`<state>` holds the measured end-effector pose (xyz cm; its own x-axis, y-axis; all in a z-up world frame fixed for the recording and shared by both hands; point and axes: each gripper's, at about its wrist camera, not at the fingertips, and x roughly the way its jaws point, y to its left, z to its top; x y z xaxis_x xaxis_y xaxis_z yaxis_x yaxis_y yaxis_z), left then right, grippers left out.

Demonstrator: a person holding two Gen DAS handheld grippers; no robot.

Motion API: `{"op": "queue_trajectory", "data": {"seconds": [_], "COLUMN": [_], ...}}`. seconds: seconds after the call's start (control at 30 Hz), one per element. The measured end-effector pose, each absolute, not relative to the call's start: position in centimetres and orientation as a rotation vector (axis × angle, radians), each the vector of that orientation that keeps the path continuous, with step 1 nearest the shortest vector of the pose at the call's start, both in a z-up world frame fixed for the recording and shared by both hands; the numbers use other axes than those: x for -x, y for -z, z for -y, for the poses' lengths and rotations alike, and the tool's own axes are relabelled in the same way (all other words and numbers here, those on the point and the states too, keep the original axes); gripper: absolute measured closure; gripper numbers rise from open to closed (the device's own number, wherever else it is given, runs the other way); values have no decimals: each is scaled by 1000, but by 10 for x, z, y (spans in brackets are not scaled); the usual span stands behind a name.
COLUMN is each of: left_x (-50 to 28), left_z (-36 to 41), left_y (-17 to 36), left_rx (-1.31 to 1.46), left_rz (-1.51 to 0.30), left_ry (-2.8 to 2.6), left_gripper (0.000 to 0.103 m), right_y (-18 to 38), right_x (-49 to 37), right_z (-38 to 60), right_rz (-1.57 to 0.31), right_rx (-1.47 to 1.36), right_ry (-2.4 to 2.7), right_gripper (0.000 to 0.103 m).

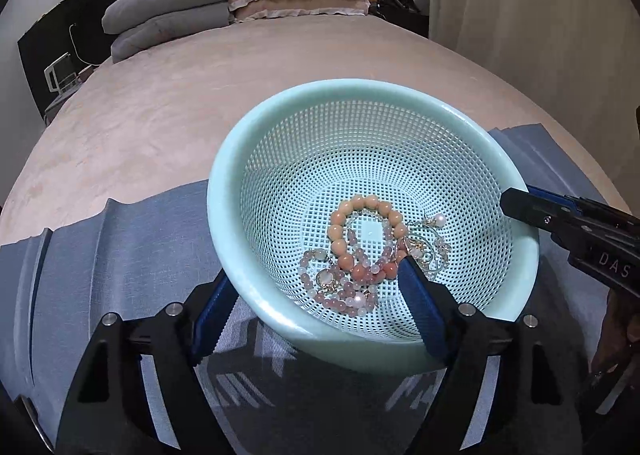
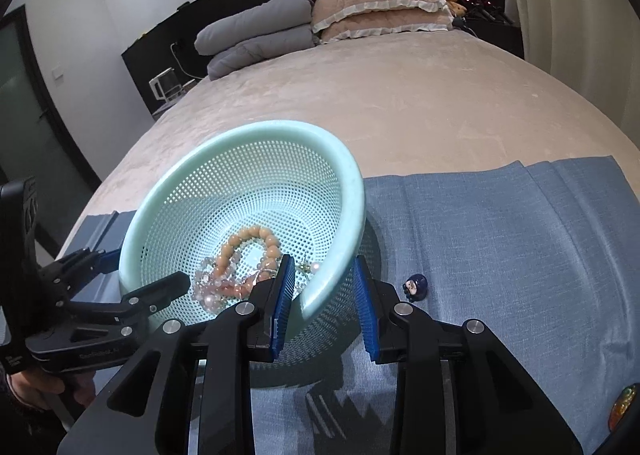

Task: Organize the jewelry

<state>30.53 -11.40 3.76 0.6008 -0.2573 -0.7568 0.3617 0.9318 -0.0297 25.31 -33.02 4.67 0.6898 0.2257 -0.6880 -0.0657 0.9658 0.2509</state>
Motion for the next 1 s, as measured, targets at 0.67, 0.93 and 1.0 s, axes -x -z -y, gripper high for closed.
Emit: {"op": "queue_trajectory", "data": {"seconds": [0.67,0.93,1.0], "left_x": [-155,-149,-150], "left_z": [89,73,72], "left_y": [-62,-43,-40], "left_rx": [-231,-189,-190], "left_rz": [-767,-811,-812], "left_ry": [301,279,276], "left_gripper": [25,25,23], "right_y": [-51,-42,-41], "right_x": [-117,-109,-109], "right_z": [291,276,275], "right_rz": [-824,-836,-838], "right_rx": [-158,-127,-130], "right_ry": [-204,-206,-207], "right_gripper": [74,72,72]}}
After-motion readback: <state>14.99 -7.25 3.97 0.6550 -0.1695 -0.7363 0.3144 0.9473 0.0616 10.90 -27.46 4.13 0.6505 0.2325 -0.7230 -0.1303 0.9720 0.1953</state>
